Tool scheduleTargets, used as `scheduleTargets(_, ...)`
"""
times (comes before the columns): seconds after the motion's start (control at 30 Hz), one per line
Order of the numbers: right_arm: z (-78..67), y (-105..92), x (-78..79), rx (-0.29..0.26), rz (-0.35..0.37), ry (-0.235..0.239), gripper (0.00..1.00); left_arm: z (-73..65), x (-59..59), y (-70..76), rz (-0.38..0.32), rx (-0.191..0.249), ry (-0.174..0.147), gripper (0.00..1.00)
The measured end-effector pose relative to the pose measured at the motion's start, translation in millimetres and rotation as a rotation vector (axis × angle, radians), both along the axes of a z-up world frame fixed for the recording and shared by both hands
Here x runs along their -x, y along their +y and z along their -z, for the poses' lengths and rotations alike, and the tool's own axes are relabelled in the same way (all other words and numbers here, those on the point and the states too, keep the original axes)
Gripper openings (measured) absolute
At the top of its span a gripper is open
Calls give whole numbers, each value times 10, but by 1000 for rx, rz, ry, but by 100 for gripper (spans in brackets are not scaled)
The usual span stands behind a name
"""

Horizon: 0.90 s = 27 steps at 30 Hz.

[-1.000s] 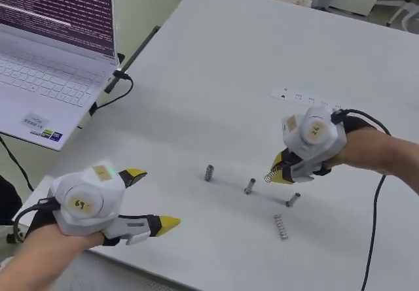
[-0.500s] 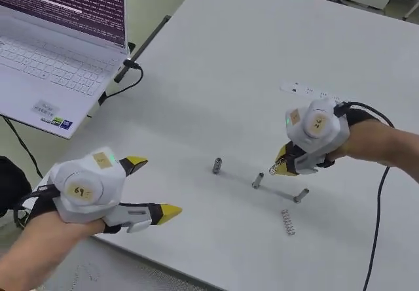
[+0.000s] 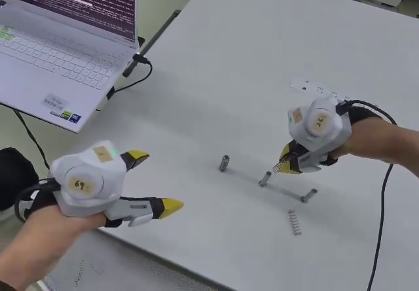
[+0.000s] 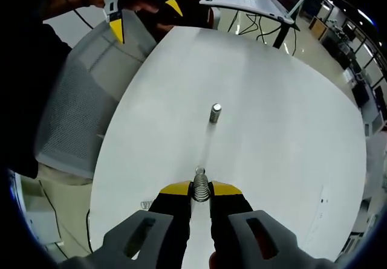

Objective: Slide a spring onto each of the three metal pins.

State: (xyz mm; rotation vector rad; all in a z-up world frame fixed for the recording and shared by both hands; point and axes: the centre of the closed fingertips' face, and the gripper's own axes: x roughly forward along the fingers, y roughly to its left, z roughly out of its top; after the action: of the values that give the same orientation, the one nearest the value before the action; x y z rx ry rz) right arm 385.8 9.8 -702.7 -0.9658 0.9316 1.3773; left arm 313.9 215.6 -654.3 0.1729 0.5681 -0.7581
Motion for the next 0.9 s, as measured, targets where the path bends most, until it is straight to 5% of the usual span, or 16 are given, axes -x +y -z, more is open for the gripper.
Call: scheduleTargets(0.9,162,104,-9,30,-39,19,8,-46,-14,101,-24,6,1,65)
